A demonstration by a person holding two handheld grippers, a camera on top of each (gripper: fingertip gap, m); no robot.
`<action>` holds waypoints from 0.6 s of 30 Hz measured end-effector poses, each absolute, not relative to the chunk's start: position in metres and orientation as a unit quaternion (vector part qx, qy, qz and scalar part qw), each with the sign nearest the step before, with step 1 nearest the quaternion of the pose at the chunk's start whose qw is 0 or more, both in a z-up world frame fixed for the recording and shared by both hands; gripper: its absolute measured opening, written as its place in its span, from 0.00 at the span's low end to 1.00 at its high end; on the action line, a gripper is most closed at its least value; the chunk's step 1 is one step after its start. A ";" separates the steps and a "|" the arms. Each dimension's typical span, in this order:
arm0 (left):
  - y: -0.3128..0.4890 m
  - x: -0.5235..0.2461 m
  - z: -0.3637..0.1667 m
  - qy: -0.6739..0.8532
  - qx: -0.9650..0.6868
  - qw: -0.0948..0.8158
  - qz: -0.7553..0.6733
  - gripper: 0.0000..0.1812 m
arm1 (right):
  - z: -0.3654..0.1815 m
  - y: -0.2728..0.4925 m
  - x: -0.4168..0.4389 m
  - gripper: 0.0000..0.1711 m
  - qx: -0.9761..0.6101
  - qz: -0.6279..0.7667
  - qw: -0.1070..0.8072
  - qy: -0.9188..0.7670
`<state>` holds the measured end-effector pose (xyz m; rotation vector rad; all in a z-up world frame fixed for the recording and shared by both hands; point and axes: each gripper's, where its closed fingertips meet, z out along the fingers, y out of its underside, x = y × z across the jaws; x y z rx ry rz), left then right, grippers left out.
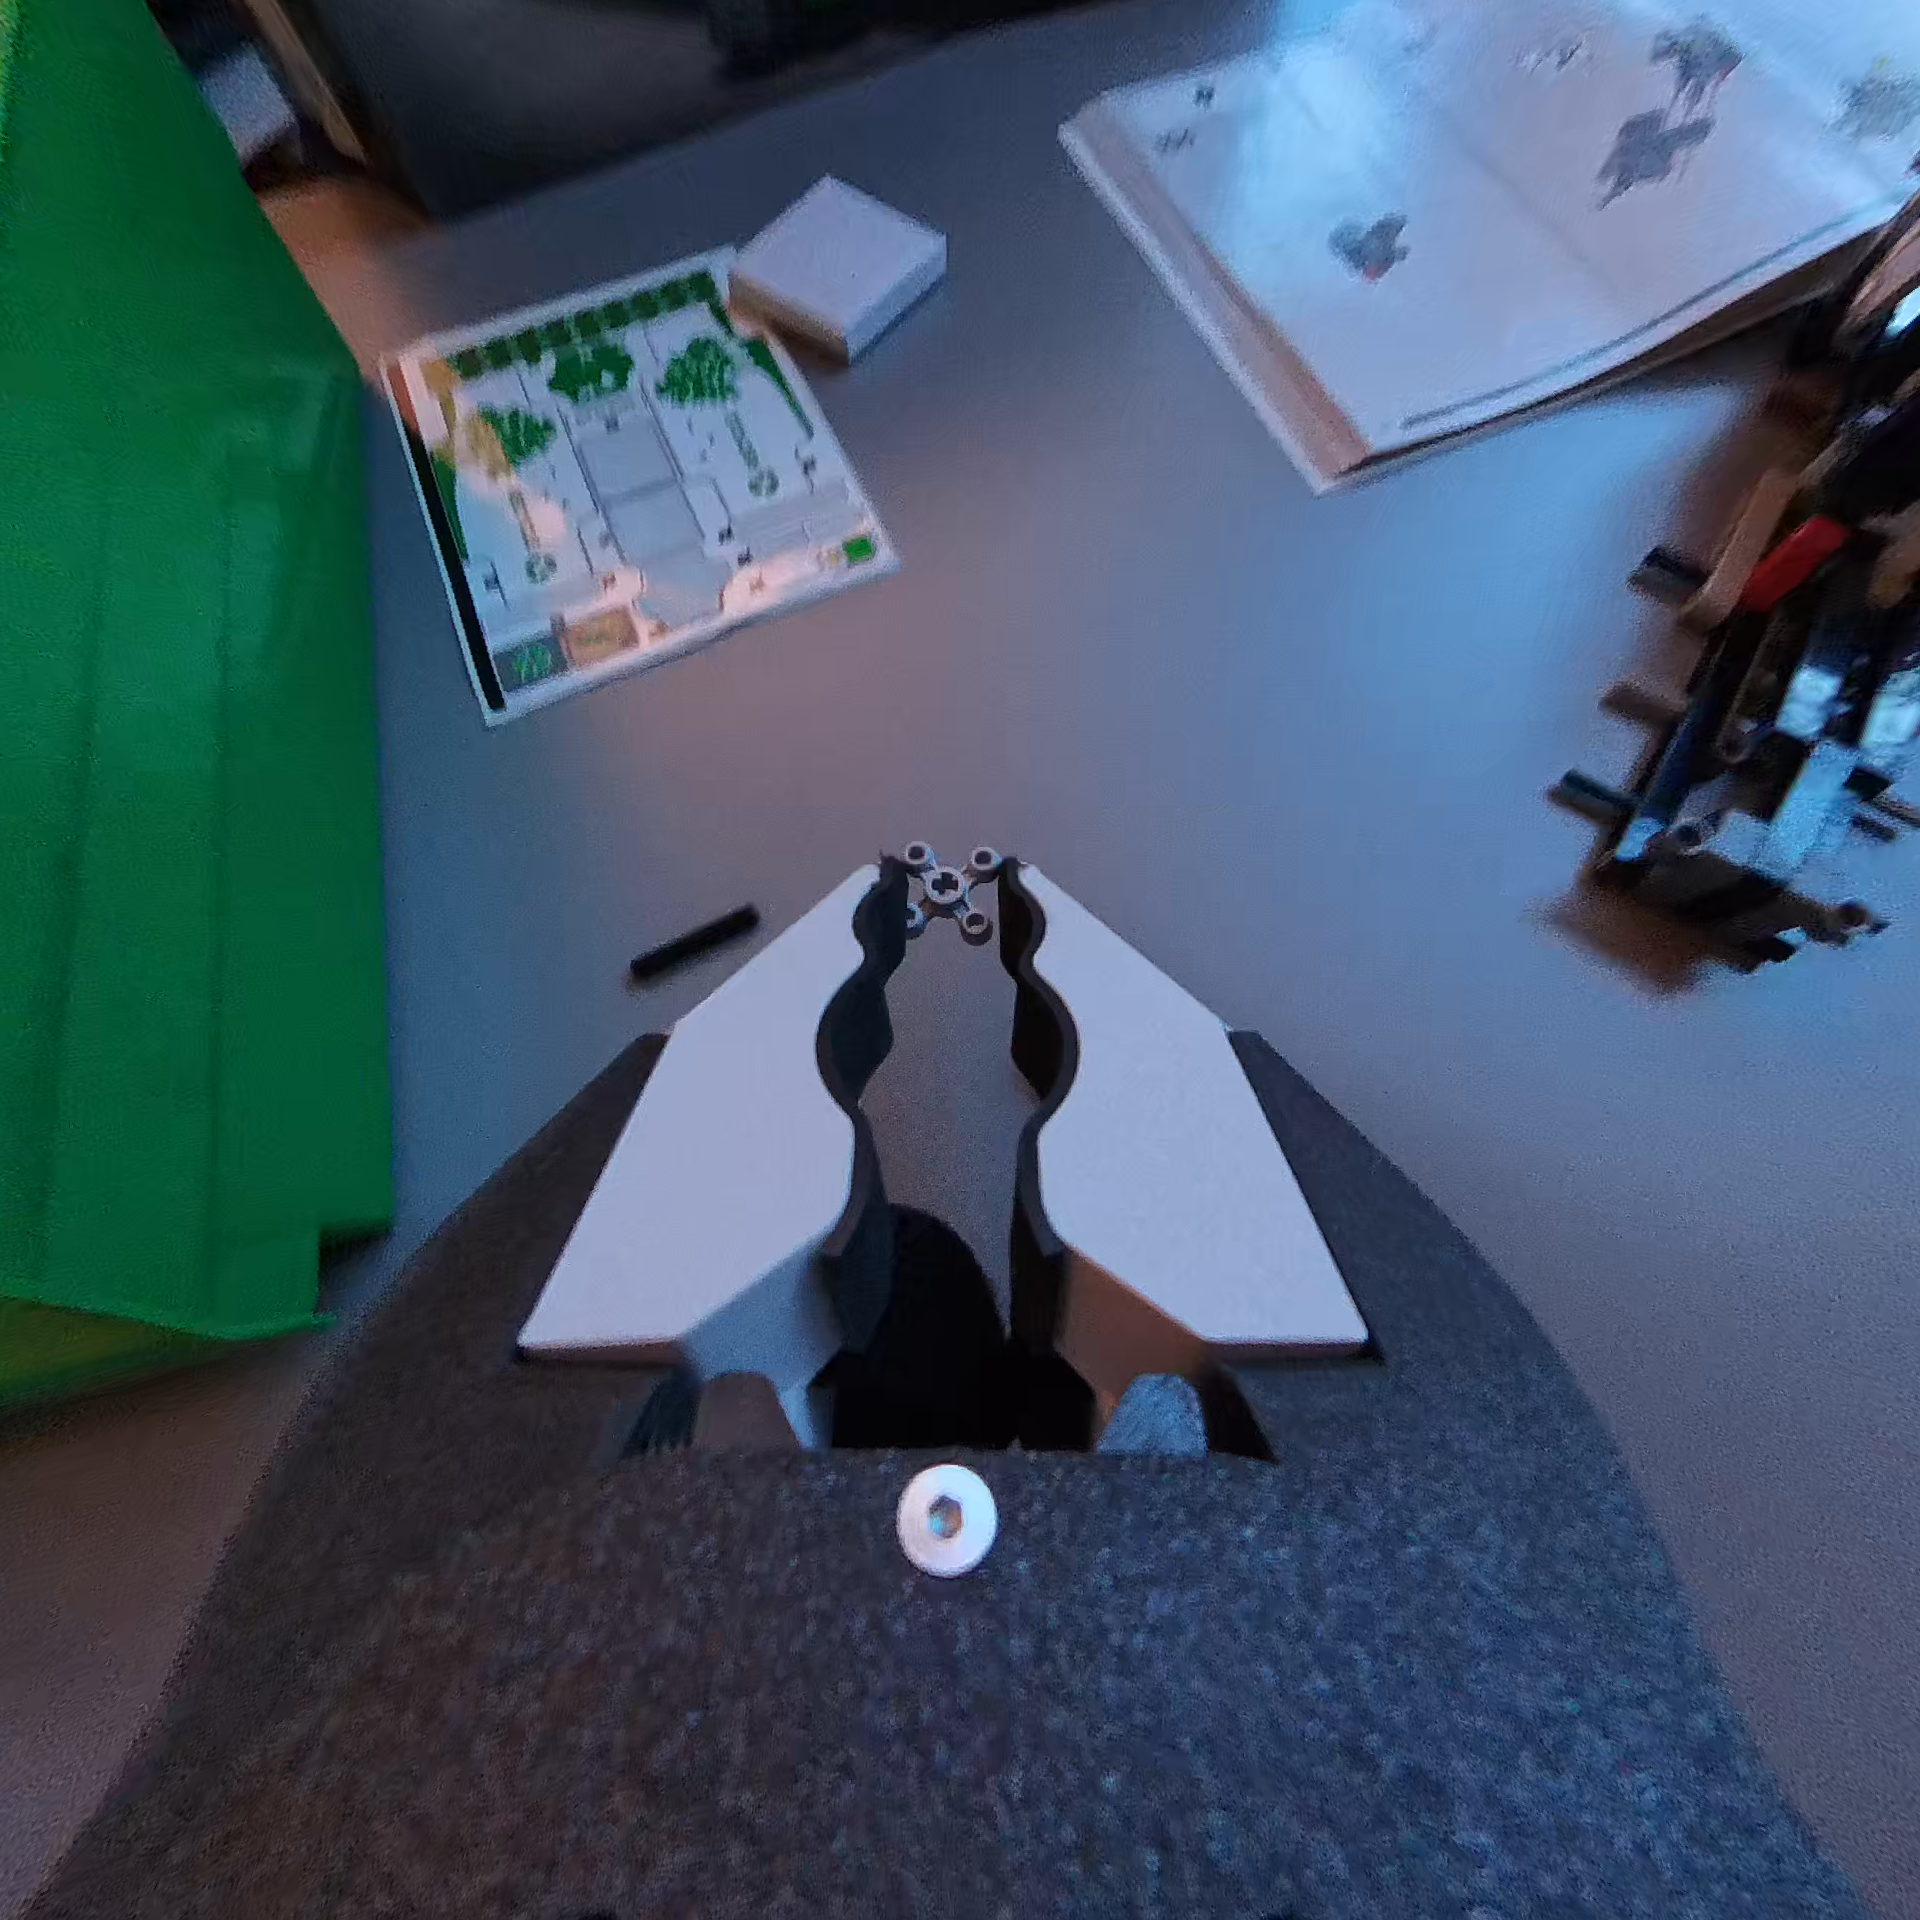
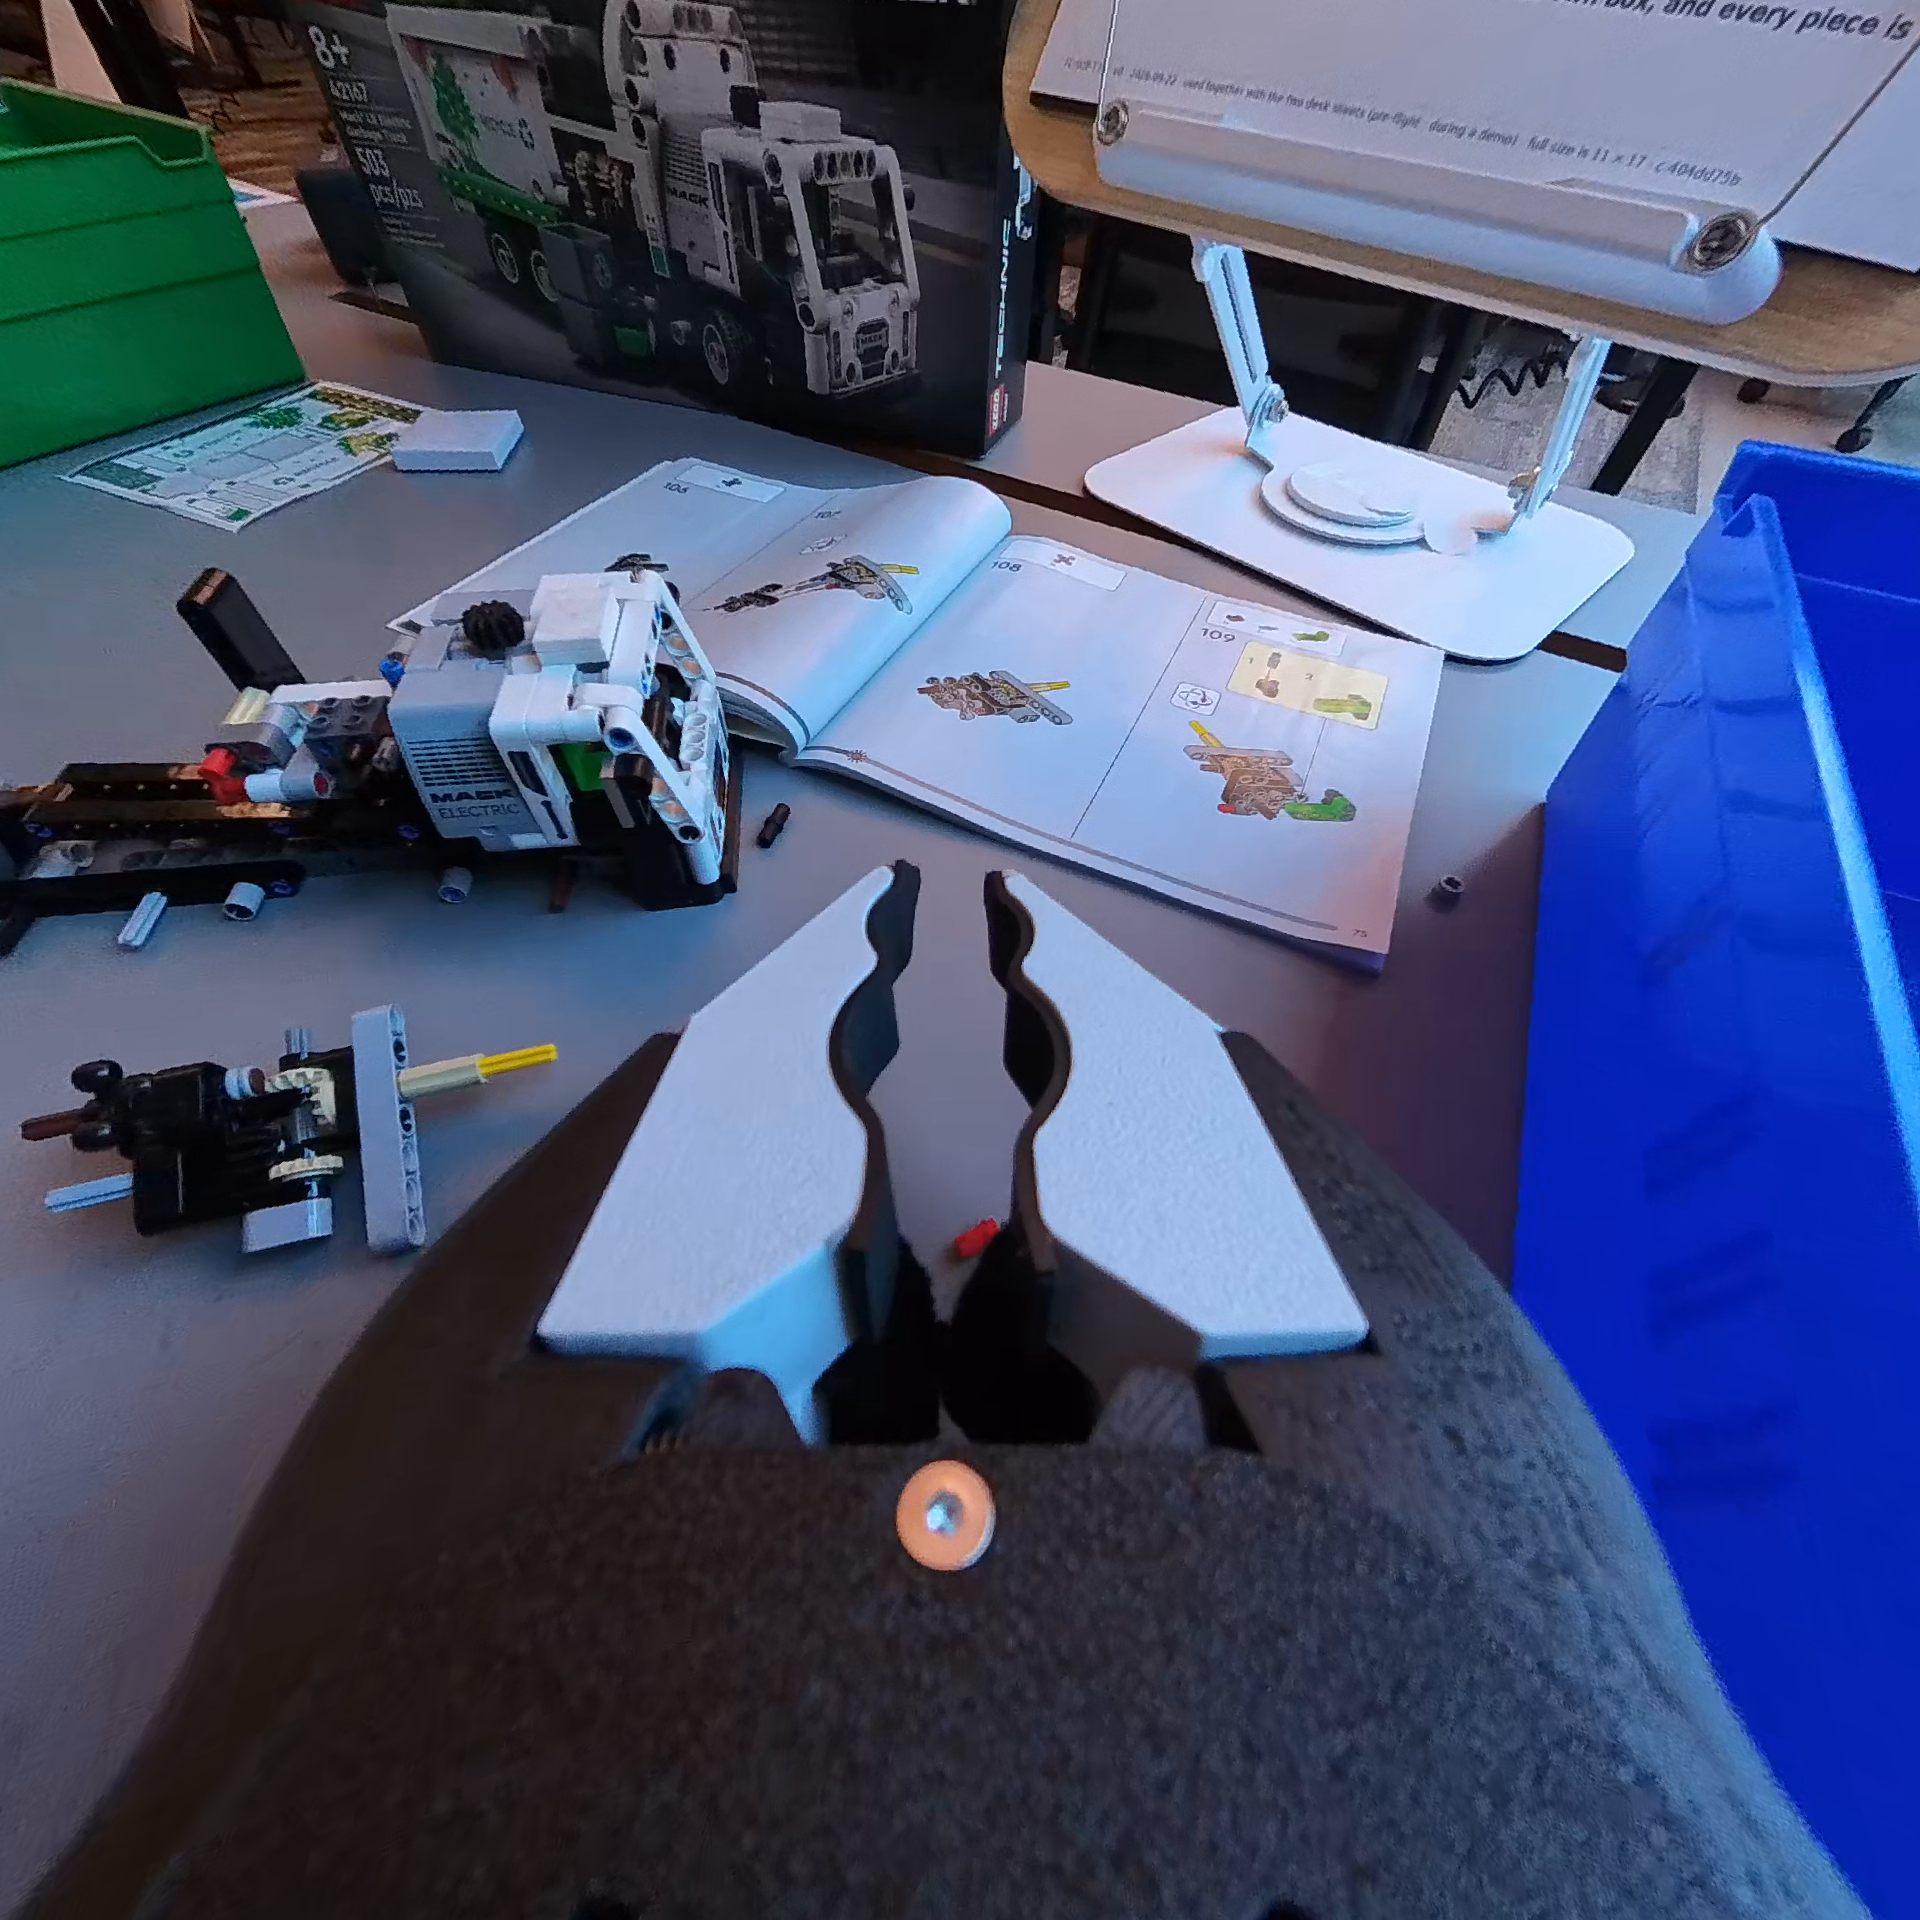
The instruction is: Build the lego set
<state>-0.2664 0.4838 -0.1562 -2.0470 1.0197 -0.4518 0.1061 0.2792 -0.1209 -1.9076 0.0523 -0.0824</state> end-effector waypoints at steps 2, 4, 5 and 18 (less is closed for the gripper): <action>0.480 -0.254 -0.140 0.412 -0.790 0.413 -0.190 0.08 | -0.121 0.279 0.105 0.07 -0.816 -0.038 0.577 0.017; 0.471 -0.237 -0.125 0.426 -0.768 0.431 -0.206 0.08 | -0.120 0.279 0.102 0.07 -0.815 -0.040 0.577 0.011; 0.465 -0.228 -0.118 0.435 -0.758 0.437 -0.213 0.08 | -0.120 0.279 0.100 0.07 -0.815 -0.040 0.578 0.008; 0.332 -0.115 -0.107 0.545 -0.645 0.390 -0.367 0.08 | -0.119 0.277 0.083 0.07 -0.815 -0.024 0.579 -0.016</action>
